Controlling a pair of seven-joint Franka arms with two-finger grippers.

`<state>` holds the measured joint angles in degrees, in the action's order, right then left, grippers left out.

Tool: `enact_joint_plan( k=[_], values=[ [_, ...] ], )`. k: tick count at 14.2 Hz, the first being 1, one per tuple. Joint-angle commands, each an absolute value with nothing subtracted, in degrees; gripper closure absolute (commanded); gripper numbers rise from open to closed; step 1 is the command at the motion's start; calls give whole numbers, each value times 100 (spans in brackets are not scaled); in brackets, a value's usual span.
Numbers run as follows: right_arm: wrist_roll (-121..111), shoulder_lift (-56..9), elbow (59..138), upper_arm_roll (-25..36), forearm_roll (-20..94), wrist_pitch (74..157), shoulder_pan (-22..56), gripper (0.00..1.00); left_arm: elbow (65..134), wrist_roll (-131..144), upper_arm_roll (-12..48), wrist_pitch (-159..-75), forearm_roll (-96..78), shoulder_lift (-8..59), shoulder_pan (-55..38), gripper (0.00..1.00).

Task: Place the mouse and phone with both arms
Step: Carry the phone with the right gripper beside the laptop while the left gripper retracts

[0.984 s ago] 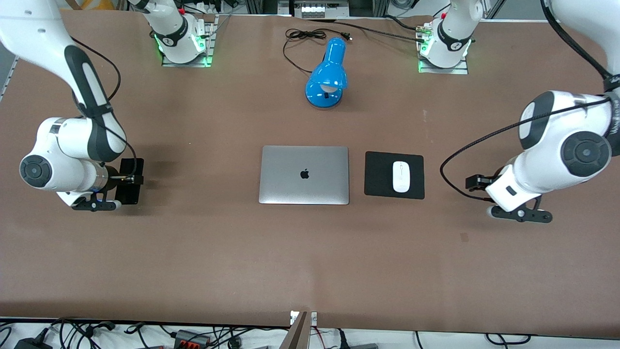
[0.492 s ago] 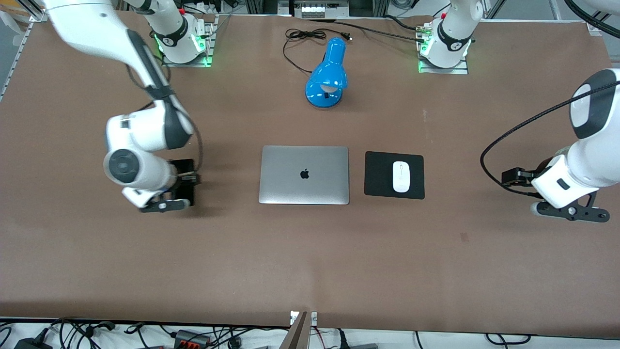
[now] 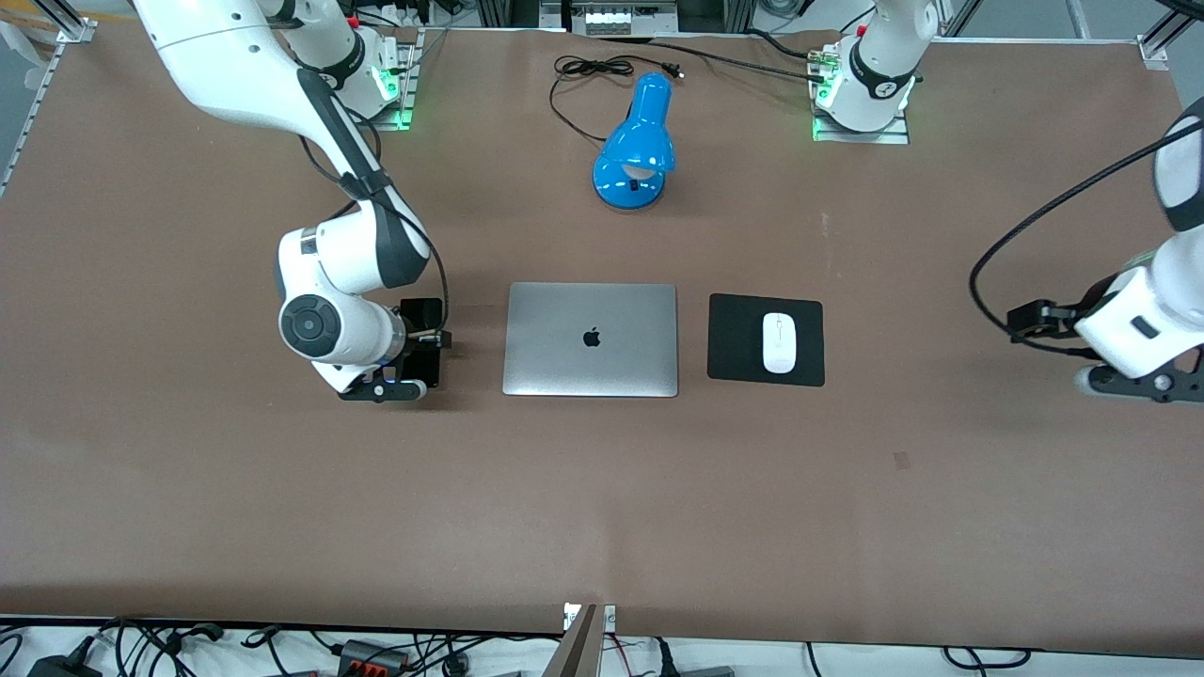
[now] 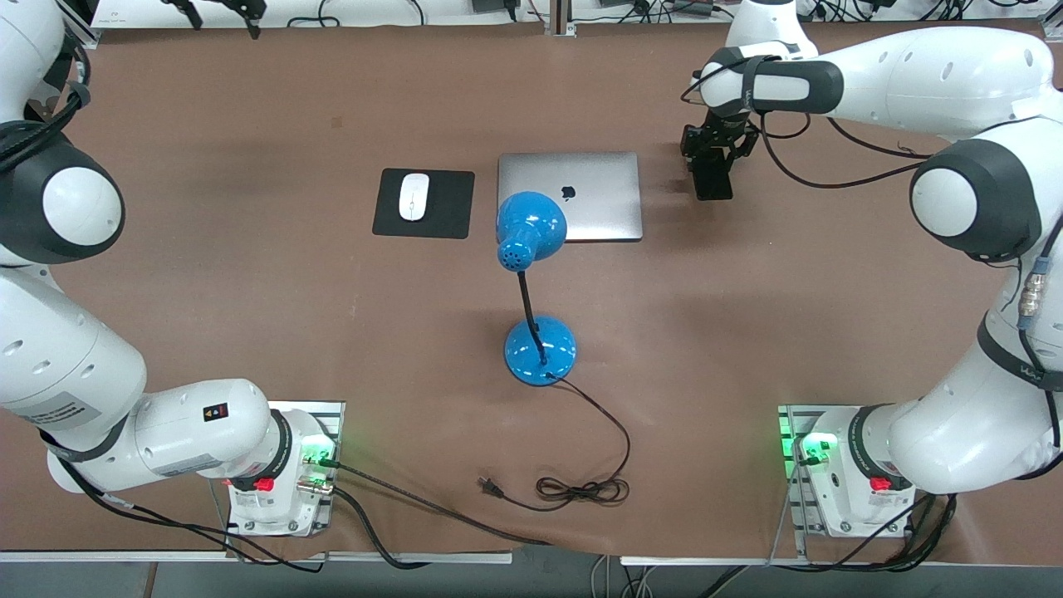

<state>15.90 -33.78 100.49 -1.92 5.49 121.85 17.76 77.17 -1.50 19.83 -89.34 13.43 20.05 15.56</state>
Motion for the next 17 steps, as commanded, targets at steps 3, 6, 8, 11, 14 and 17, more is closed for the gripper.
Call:
enact_joint_plan(
  k=[3, 6, 8, 11, 14, 17],
  values=[
    [2179, -3656, 9862, -158, 642, 12383, 2152, 82, 7795, -325, 1996, -8771, 952, 1812, 1627, 0],
    [2188, -3788, 9852, -158, 642, 12560, 2241, 81, 8478, -273, 1244, -8973, 573, 1215, 1093, 0],
    [2180, -3805, 9844, -158, 633, 12560, 2355, 81, 9102, -264, 425, -9454, -111, 767, 661, 0],
    [2162, -3867, 9844, -158, 633, 12630, 2399, 81, 9764, -237, 62, -10133, -255, 141, 370, 0],
    [2127, -3902, 9844, -158, 624, 12630, 2426, 81, 9800, -237, -105, -10134, -246, 88, 202, 0],
    [2101, -3911, 9861, -158, 607, 12630, 2443, 81, 9712, -299, -97, -10064, -229, 175, 255, 0]
  ],
)
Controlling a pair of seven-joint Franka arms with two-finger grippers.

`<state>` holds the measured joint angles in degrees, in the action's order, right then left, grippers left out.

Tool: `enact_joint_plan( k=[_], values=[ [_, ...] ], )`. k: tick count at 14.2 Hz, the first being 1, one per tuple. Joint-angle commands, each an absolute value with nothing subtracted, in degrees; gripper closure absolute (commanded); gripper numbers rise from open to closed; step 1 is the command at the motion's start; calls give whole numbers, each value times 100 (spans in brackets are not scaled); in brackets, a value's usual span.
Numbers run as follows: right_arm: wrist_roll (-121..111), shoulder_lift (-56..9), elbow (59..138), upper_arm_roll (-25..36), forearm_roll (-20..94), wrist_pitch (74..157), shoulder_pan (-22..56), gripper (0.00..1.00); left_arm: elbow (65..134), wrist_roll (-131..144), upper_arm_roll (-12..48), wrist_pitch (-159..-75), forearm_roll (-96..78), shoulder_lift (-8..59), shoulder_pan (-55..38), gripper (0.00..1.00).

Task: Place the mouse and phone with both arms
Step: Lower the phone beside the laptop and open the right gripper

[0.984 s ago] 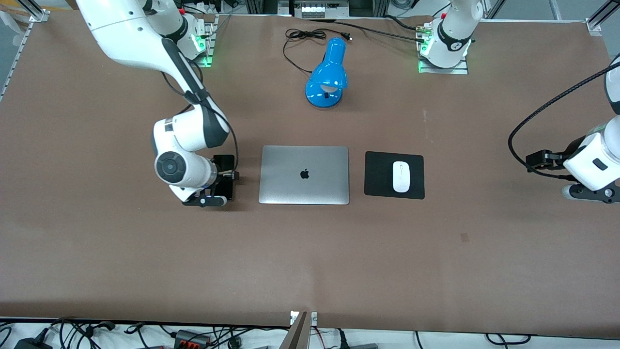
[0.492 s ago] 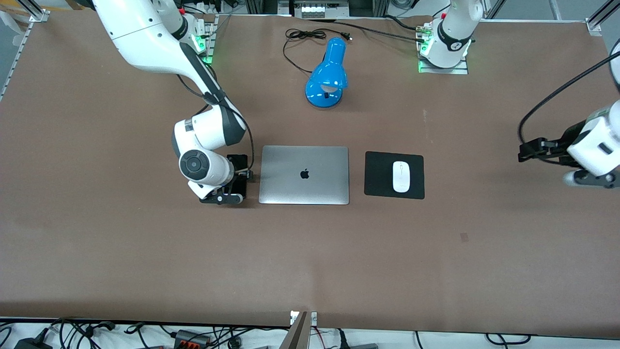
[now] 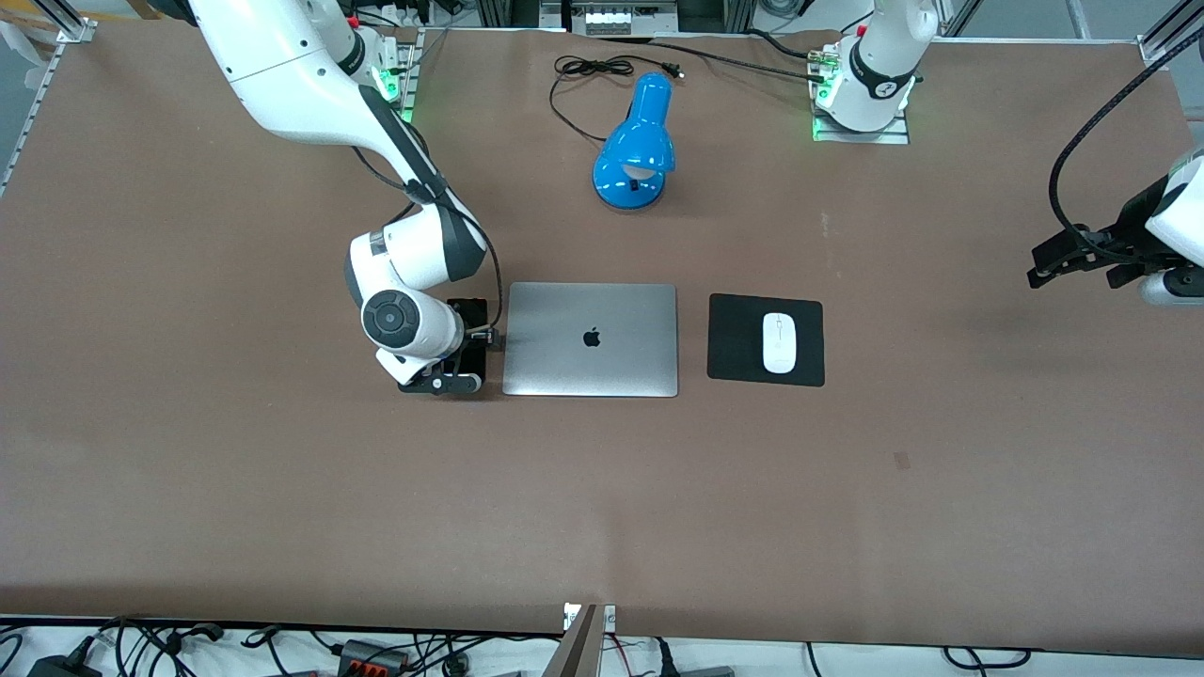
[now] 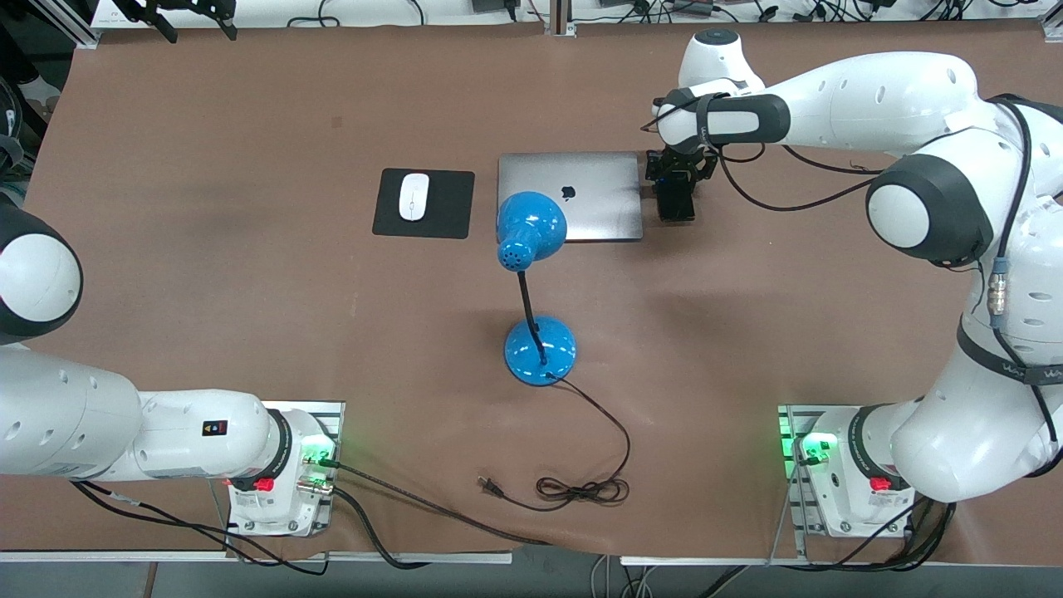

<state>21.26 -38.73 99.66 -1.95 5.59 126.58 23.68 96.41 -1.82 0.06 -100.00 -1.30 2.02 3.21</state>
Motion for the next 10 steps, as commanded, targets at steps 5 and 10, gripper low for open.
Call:
enact_joint_plan(
  k=[5, 10],
  values=[
    [2232, -3929, 9853, -158, 624, 12604, 2479, 0, 9686, -264, -35, -10046, -220, 193, 255, 0],
    [2189, -3403, 9835, -114, 615, 12437, 2417, 0, 9677, -255, -26, -10046, -220, 202, 246, 0]
  ],
)
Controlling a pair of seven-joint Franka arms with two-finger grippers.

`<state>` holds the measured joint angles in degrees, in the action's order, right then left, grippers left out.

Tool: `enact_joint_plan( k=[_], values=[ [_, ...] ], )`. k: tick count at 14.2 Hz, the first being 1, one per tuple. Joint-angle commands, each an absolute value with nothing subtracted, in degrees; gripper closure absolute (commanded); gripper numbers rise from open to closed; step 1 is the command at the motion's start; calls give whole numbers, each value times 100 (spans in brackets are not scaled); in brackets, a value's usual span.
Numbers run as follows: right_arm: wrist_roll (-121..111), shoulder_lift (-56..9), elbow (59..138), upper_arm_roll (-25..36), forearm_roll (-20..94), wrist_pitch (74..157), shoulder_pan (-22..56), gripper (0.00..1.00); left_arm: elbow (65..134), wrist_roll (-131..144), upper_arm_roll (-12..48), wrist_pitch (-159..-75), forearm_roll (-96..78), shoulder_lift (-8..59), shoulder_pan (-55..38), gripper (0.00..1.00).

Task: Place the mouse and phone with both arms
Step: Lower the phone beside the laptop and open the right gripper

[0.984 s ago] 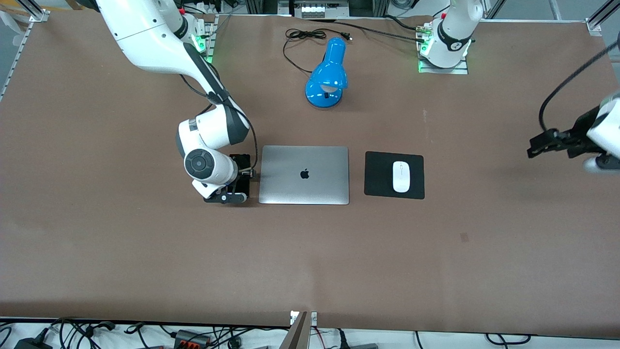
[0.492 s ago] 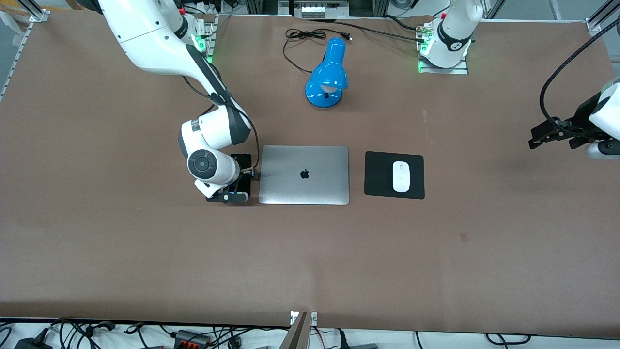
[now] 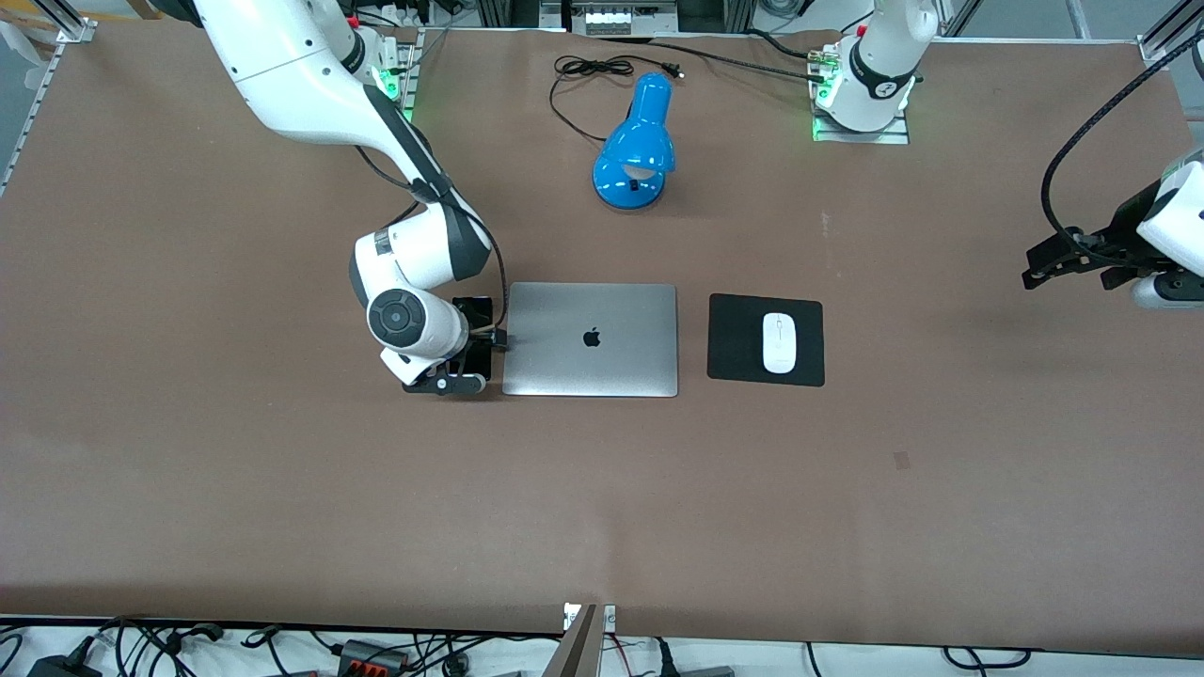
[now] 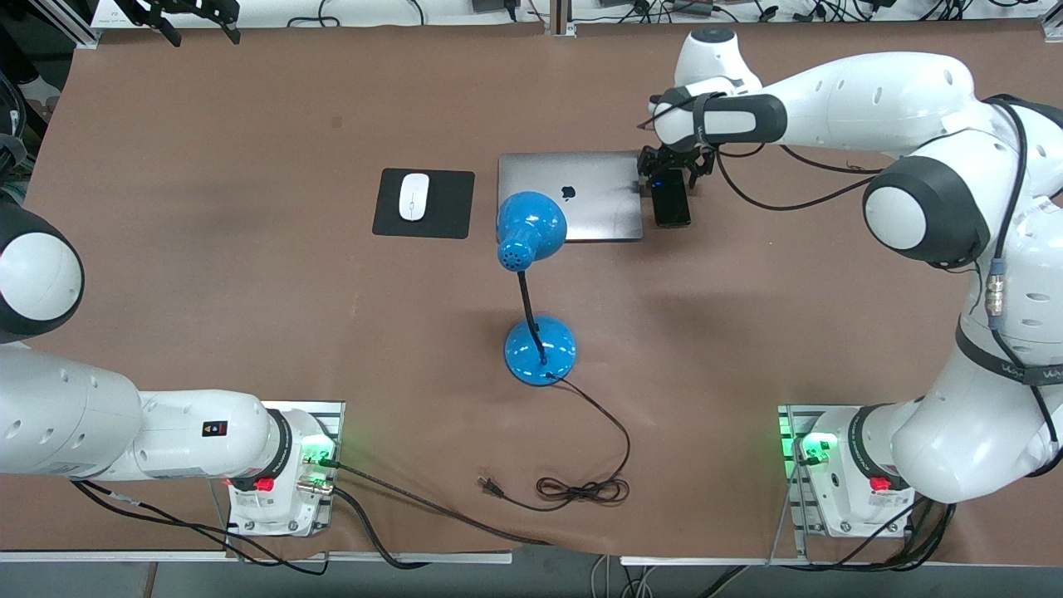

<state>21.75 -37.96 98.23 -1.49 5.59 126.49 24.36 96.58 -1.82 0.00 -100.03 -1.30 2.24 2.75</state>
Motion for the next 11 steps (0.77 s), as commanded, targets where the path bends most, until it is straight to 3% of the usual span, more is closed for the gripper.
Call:
enact_joint_plan(
  k=[1, 4, 8, 11],
  values=[
    [2188, -3271, 9826, -114, 589, 12350, 2391, 0, 9677, -255, -26, -10046, -220, 211, 246, 0],
    [2136, -2901, 9538, -62, 536, 11999, 2321, 0, 9677, -255, -26, -9976, -185, 202, 255, 0],
    [2101, -2821, 8230, 52, 431, 10620, 2163, 0, 9615, -255, -26, -9967, -185, 220, 246, 0],
    [1671, -2821, 7631, 61, 106, 10047, 1917, 0, 9615, -264, -26, -9861, -185, 220, 246, 0]
  ],
)
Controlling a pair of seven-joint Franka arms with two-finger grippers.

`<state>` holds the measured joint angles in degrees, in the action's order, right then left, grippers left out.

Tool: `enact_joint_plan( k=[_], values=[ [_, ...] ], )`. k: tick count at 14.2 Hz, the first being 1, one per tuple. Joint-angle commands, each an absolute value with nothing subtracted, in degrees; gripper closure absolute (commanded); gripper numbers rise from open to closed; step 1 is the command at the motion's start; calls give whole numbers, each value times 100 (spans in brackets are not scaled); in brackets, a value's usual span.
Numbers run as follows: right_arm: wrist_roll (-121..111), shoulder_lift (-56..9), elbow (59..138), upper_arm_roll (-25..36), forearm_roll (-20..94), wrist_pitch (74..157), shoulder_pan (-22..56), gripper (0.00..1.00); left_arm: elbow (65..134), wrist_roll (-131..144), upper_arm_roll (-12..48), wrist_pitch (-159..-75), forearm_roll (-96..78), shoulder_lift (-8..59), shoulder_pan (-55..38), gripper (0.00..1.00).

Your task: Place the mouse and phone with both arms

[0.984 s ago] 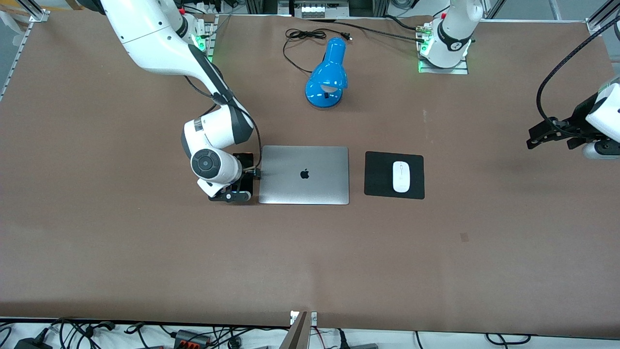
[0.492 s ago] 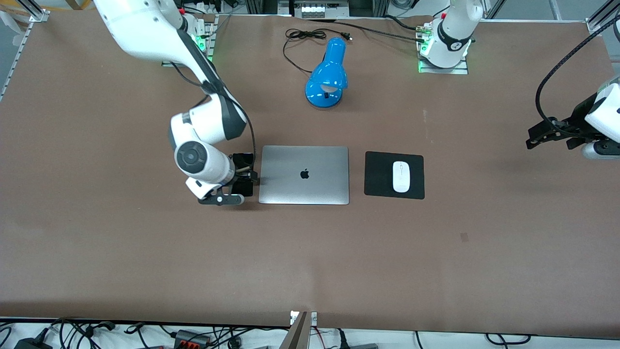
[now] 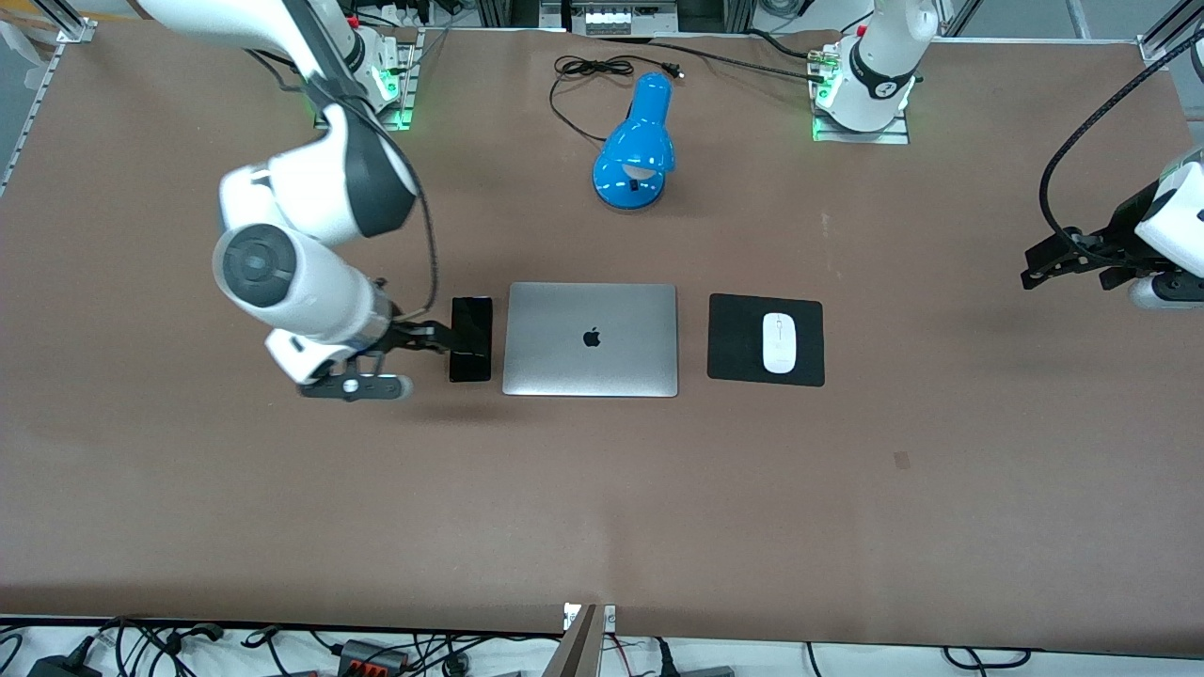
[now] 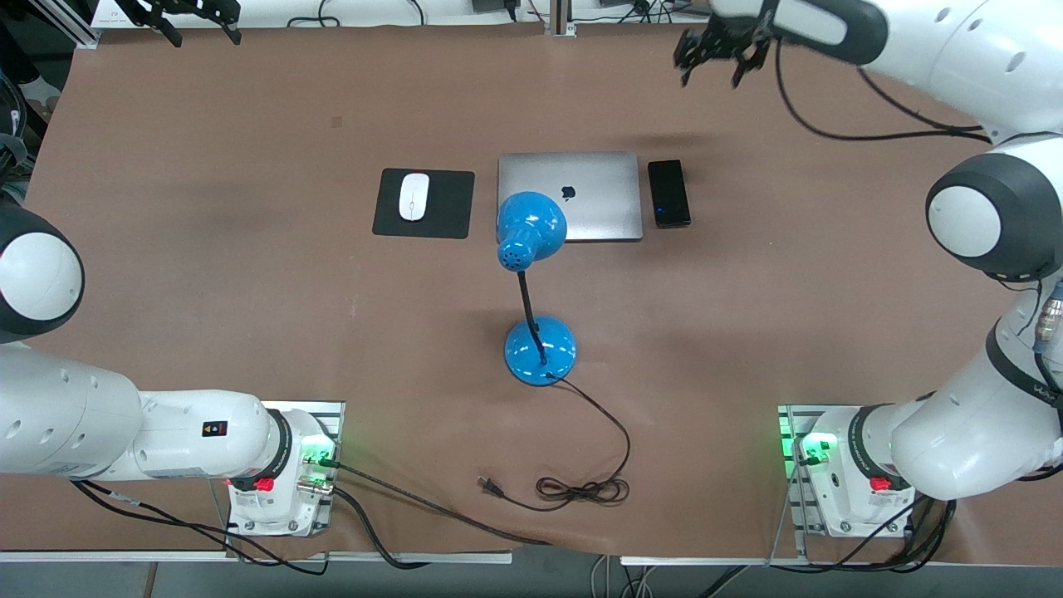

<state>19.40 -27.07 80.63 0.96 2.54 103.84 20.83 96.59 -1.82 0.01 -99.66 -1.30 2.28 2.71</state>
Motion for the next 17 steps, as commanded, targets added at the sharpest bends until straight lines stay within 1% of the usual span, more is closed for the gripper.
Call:
enact_joint_plan(
  k=[1, 4, 6, 7, 8, 11, 17],
  values=[
    [1618, -2804, 7525, 70, 71, 9915, 1812, 0, 9615, -255, -18, -9861, -185, 220, 246, 0],
    [1591, -2681, 7173, 70, 88, 9511, 1451, 0, 9606, -281, -18, -9861, -185, 220, 237, 0],
    [1224, -2576, 7119, 79, 79, 9492, 1275, 0, 9598, -255, -61, -9957, -193, 228, 264, 0],
    [978, -2540, 7119, 97, 88, 9492, 1187, 0, 9537, -255, -62, -10080, -193, 342, 264, 0],
    [810, -2436, 7110, 114, 97, 9492, 1039, 0, 9362, -255, -79, -10116, -193, 438, 264, 0],
    [809, -2382, 7119, 141, 88, 9483, 818, 0, 9343, -281, -79, -9950, -185, 439, 264, 0],
    [643, -2075, 7119, 474, 79, 9483, 765, 0, 9325, -264, -53, -9835, -185, 431, 264, 0]
  ],
)
